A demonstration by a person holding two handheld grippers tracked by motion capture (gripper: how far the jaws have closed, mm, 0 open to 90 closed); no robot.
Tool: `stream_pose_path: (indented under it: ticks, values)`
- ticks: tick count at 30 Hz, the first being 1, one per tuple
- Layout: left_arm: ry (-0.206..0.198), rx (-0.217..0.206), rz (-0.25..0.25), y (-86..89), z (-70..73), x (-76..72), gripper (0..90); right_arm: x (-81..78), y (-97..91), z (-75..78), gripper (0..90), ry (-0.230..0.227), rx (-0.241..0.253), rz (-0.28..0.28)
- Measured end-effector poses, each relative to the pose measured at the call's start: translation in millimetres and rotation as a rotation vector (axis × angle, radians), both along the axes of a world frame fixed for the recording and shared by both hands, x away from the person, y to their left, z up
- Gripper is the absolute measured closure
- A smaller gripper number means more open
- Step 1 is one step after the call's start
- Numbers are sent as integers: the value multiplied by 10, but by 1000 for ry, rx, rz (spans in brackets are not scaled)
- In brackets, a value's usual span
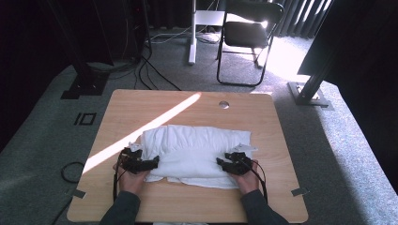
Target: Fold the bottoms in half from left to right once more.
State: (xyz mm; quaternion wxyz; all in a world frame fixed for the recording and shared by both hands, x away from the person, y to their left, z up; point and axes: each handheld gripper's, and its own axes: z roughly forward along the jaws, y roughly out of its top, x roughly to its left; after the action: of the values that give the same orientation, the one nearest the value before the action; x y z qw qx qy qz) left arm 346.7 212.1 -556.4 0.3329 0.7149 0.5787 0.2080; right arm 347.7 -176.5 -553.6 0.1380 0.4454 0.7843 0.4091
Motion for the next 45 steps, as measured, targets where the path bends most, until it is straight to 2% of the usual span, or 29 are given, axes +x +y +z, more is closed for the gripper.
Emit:
stream_pose_path:
  ticks: [2, 4, 8, 13, 15, 18, 19, 23, 25, 26, 28, 31, 32, 35, 37, 38, 39, 40, 43, 45]
  values:
    - [-2, 10, 7, -15, -5, 2, 23, 0, -1, -2, 512, -1, 3, 0]
    - [5, 25, 40, -31, -6, 8, 7, -2, -2, -3, 512, 0, 6, 0]
    - [-8, 39, 66, -55, -22, 4, 3, -2, -7, -6, 511, -1, 10, 2]
    - [8, 38, 37, -42, -2, 16, 12, -6, -8, -9, 511, -4, 12, 0]
    - [8, 30, 22, -52, 15, -2, 56, -9, -5, -9, 511, -5, 11, -2]
    - [11, 22, -9, -101, 52, -46, 233, -14, 0, -7, 510, -7, 9, -5]
    - [14, 9, -20, -110, 62, -61, 284, -15, 2, -7, 510, -8, 8, -6]
    - [20, -54, -82, -133, 64, -92, 634, -22, 9, -2, 509, -8, 5, -6]
    - [17, -88, -94, -107, 58, -88, 751, -25, 16, 2, 509, -9, 2, -7]
    - [17, -88, -94, -107, 58, -88, 803, -25, 16, 2, 509, -9, 2, -7]
    - [-1, -160, -113, -19, 113, -84, 825, -25, 13, 58, 503, 4, 14, -11]
    - [-54, -210, -122, 66, 239, -97, 829, -28, 52, 224, 495, -42, 19, 4]
    - [-54, -210, -122, 66, 239, -97, 829, -28, 52, 224, 495, -42, 19, 4]
    - [-111, -216, -135, 103, 412, -108, 829, 2, 209, 431, 481, -102, 40, 38]
    - [-137, -232, -145, 113, 497, -99, 829, 35, 344, 465, 467, -113, 13, 58]
    - [-144, -245, -148, 121, 534, -88, 830, 49, 393, 454, 463, -113, -1, 67]
    - [-152, -263, -147, 128, 569, -78, 833, 85, 516, 360, 458, -92, -41, 82]
    - [-161, -271, -152, 138, 605, -67, 833, 85, 516, 360, 458, -92, -41, 82]
    - [-189, -316, -172, 141, 723, -51, 836, 113, 659, 129, 458, -67, -99, 97]
    - [-214, -327, -197, 110, 814, -52, 837, 103, 718, 66, 460, -88, -121, 95]
